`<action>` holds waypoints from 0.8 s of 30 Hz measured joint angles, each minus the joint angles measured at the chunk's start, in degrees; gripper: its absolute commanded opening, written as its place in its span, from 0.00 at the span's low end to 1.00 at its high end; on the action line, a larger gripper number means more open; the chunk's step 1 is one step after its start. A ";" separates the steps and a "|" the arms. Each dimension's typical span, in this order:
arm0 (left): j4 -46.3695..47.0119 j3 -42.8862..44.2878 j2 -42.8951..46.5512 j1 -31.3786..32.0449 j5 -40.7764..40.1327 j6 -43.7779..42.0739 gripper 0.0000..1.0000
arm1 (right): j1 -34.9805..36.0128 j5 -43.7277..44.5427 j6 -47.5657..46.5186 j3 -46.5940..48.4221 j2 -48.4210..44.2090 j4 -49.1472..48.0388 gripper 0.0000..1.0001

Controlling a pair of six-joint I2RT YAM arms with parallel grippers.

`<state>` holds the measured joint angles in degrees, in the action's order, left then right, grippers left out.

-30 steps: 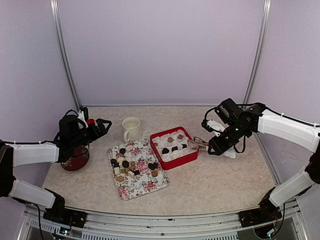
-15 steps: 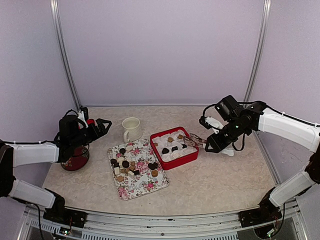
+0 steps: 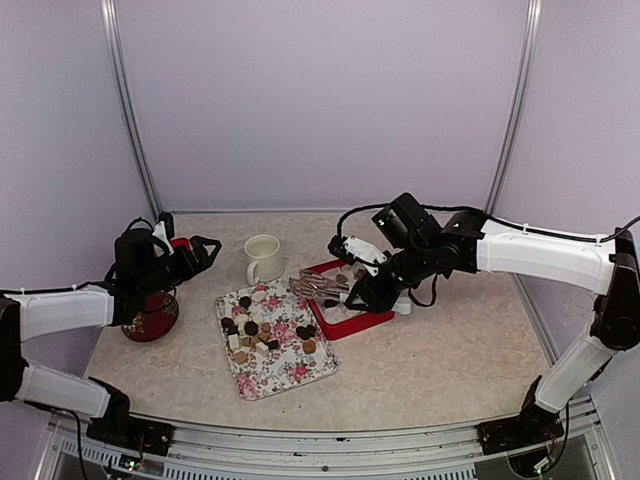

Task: Pack the chocolate

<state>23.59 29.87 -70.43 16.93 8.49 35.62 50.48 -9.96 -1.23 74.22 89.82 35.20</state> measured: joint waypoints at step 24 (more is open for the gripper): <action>-1.77 0.63 1.18 0.63 -1.31 -0.15 0.99 | 10.86 1.99 3.28 -20.02 -2.64 -17.75 0.39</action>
<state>21.82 30.50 -69.25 17.56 7.18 35.46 61.34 -7.97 2.04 54.19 87.18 17.45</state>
